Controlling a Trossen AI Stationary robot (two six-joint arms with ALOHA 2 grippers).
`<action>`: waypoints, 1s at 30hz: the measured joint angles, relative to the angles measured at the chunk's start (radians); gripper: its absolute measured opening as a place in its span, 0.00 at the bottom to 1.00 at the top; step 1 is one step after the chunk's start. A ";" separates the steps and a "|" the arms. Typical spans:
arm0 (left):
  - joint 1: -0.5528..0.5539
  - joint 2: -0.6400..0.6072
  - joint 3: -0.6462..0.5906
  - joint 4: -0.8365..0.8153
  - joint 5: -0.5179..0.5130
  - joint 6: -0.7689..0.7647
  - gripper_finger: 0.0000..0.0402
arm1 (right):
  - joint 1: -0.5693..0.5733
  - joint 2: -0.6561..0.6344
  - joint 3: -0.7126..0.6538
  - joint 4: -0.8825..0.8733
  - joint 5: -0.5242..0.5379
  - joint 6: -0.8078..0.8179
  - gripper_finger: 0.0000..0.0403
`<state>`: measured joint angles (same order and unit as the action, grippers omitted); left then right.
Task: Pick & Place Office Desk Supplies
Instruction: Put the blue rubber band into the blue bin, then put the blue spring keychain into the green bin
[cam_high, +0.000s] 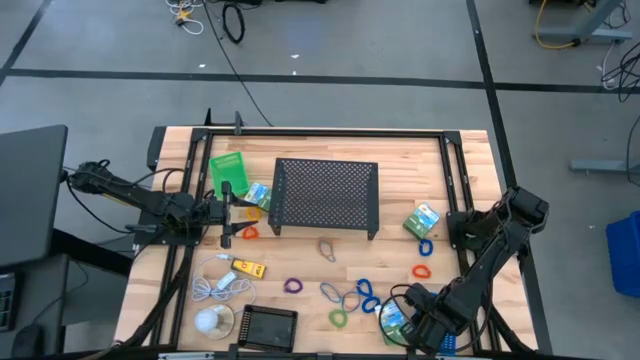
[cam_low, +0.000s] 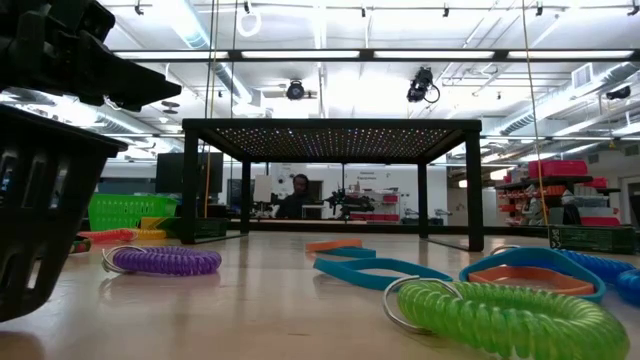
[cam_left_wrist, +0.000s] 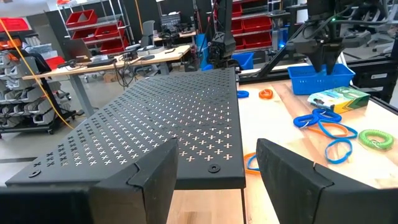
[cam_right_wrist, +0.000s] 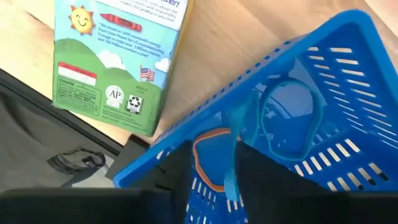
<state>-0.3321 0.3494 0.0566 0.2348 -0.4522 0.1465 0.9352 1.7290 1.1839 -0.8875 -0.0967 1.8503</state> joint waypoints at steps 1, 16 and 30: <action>0.000 0.000 0.000 0.000 0.000 0.000 0.56 | 0.000 0.000 0.000 -0.004 0.000 0.000 0.36; 0.000 0.000 0.000 0.000 0.000 -0.002 0.56 | 0.000 -0.001 0.000 -0.071 0.037 0.046 0.55; 0.000 0.000 0.000 0.004 0.000 -0.012 0.56 | 0.016 -0.001 0.000 -0.070 -0.073 0.049 0.65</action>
<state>-0.3321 0.3492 0.0566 0.2386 -0.4522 0.1349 0.9508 1.7279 1.1839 -0.9575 -0.1693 1.8995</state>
